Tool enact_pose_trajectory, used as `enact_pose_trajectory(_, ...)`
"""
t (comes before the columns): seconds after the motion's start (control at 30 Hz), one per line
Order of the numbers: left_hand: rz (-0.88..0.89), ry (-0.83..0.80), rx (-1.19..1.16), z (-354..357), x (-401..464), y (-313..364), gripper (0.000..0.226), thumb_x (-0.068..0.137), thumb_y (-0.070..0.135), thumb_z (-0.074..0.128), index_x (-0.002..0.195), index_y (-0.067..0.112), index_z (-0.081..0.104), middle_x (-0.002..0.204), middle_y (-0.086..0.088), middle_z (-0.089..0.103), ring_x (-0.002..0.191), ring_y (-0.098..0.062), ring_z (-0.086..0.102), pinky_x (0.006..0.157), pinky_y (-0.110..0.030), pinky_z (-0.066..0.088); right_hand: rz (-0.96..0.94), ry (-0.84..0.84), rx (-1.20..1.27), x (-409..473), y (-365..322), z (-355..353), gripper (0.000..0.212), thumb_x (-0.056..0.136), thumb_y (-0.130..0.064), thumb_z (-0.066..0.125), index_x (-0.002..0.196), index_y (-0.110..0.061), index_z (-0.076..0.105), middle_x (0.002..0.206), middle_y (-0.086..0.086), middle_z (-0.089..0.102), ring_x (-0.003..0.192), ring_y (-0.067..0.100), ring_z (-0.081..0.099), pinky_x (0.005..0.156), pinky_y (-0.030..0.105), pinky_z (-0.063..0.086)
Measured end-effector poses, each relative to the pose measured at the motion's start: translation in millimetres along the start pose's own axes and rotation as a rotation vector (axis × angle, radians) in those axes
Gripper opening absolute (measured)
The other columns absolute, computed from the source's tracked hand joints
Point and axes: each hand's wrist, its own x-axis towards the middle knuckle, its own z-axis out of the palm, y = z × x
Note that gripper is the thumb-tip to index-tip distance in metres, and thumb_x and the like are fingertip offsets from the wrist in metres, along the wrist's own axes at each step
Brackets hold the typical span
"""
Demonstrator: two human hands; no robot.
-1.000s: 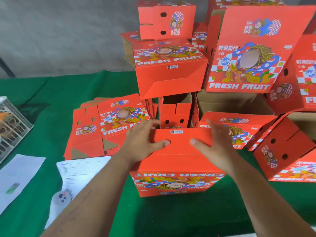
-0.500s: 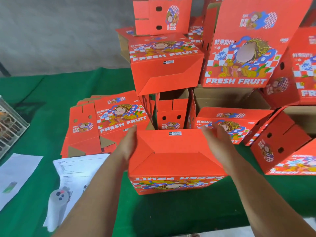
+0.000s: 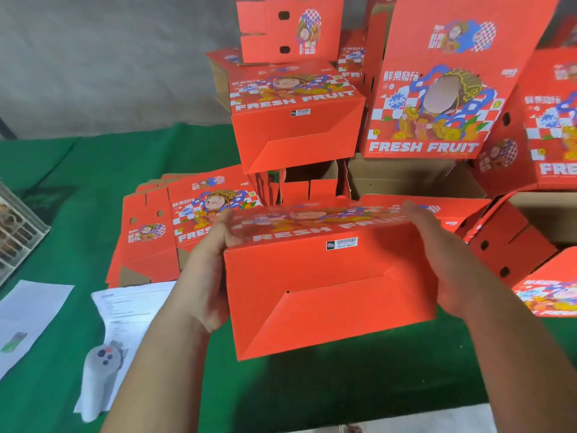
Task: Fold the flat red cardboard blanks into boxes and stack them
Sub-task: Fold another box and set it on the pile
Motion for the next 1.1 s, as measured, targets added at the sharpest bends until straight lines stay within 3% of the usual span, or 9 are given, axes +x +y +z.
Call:
enact_pose_trajectory(0.07,0.117,0.016,0.06,4,1,6,0.092,0.071,0.016,0.07,0.157,0.013,0.038,0.151,-0.013,0.055,0.136,-0.032,0.055,0.085,-0.035,0.051,-0.026,-0.058,0.052,-2,-4,0,0.062,0.054,-0.07,0.083,0.109,-0.041,0.078,0.103,-0.003,0.08,0.087,0.019,0.078,0.068,0.035,0.06)
enact_pose_trajectory(0.2,0.349,-0.034,0.049,11,-14,-8,0.093,0.063,0.003,0.044,0.15,0.036,0.043,0.129,0.02,0.071,0.105,-0.012,0.074,0.075,-0.027,0.06,-0.309,-0.072,0.172,-5,3,-9,0.047,0.074,-0.045,0.074,0.121,-0.035,0.074,0.113,0.004,0.078,0.095,0.02,0.077,0.071,0.035,0.061)
enact_pose_trajectory(0.3,0.4,-0.039,0.171,6,-11,-26,0.101,0.078,0.023,0.07,0.161,0.047,0.018,0.145,0.039,0.05,0.132,-0.011,0.061,0.102,-0.041,0.052,-0.497,-0.041,0.214,-8,9,-23,0.055,0.081,-0.034,0.068,0.136,-0.032,0.065,0.123,0.007,0.074,0.106,0.022,0.073,0.082,0.036,0.061)
enact_pose_trajectory(0.37,0.262,-0.124,0.172,10,-11,-25,0.121,0.065,0.049,0.094,0.157,0.058,0.017,0.151,0.028,0.051,0.129,-0.014,0.063,0.104,-0.042,0.053,-0.577,-0.017,0.221,-10,9,-31,0.057,0.085,-0.024,0.064,0.141,-0.031,0.061,0.128,0.007,0.072,0.114,0.025,0.07,0.09,0.04,0.06)
enact_pose_trajectory(0.47,0.24,-0.271,0.256,17,-4,-23,0.084,0.078,0.046,0.09,0.147,0.052,0.043,0.144,0.002,0.064,0.127,-0.024,0.066,0.098,-0.033,0.057,-0.668,0.033,0.239,-16,7,-39,0.053,0.09,-0.009,0.053,0.138,-0.028,0.064,0.126,0.001,0.073,0.113,0.019,0.07,0.092,0.035,0.06)
enact_pose_trajectory(0.67,0.542,-0.275,0.504,38,31,-6,0.093,0.091,0.014,0.079,0.162,0.035,0.023,0.15,0.007,0.057,0.13,-0.012,0.062,0.095,-0.021,0.054,-0.746,0.104,0.076,-14,-16,-57,0.055,0.098,-0.021,0.066,0.148,-0.04,0.052,0.135,-0.007,0.068,0.124,0.016,0.066,0.096,0.028,0.056)
enact_pose_trajectory(0.8,0.669,-0.19,0.687,64,69,3,0.108,0.087,0.013,0.084,0.164,0.042,0.014,0.153,0.015,0.052,0.135,-0.012,0.057,0.111,-0.041,0.049,-0.779,0.12,-0.033,5,-43,-67,0.051,0.095,-0.02,0.066,0.141,-0.04,0.058,0.128,-0.01,0.072,0.121,0.021,0.067,0.094,0.029,0.058)
enact_pose_trajectory(0.93,0.722,-0.224,0.636,97,99,23,0.102,0.092,0.007,0.078,0.164,0.042,0.014,0.15,0.012,0.057,0.123,-0.007,0.064,0.095,-0.028,0.057,-0.823,0.158,-0.054,34,-73,-72,0.061,0.098,-0.004,0.064,0.145,-0.04,0.05,0.133,-0.008,0.068,0.125,0.024,0.063,0.105,0.057,0.051)
enact_pose_trajectory(1.1,0.858,-0.091,0.663,97,127,84,0.091,0.095,0.001,0.073,0.163,0.03,0.02,0.146,0.01,0.059,0.124,-0.004,0.062,0.089,-0.02,0.057,-0.959,0.054,-0.087,64,-133,-48,0.063,0.1,0.0,0.06,0.152,-0.031,0.043,0.137,-0.009,0.065,0.125,0.011,0.063,0.103,0.037,0.055)
